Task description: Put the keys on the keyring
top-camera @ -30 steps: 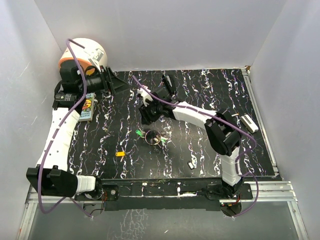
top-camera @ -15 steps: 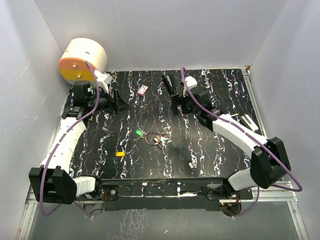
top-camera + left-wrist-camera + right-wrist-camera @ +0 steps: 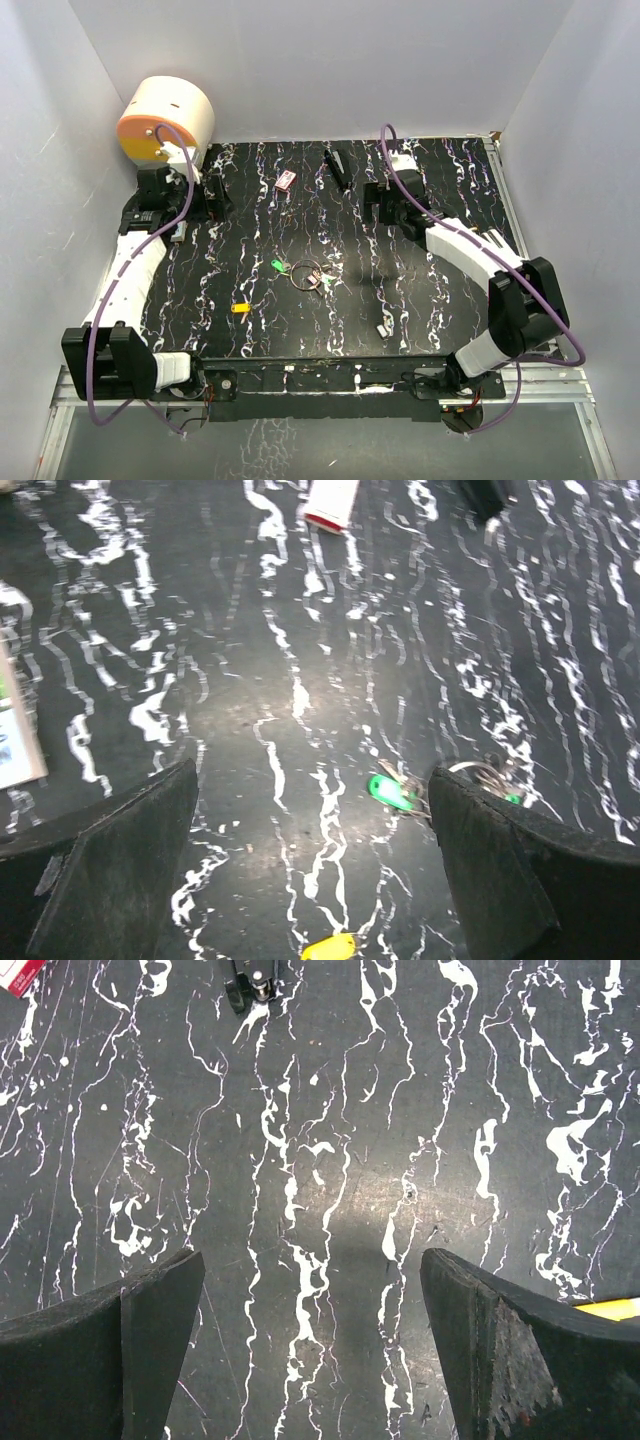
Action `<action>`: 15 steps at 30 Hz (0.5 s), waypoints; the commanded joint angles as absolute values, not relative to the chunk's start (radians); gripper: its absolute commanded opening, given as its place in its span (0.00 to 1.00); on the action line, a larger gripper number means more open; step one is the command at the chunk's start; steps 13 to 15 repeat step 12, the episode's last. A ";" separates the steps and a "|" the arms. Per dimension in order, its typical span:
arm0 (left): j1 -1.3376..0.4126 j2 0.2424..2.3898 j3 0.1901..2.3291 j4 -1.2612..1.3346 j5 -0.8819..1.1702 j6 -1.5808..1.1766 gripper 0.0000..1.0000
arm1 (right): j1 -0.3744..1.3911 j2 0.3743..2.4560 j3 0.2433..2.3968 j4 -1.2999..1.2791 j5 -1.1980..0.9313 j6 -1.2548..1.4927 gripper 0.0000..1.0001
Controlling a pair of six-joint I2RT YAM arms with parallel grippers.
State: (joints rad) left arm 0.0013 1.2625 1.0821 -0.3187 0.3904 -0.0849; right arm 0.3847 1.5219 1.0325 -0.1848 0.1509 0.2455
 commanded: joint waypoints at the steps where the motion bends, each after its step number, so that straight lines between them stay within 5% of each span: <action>1: 0.037 1.243 1.082 -0.308 0.269 -0.068 0.97 | 0.388 1.464 1.069 -0.130 0.222 0.283 0.99; 15: 0.057 1.269 1.086 -0.304 0.310 -0.074 0.97 | 0.388 1.431 1.037 -0.131 0.288 0.268 0.99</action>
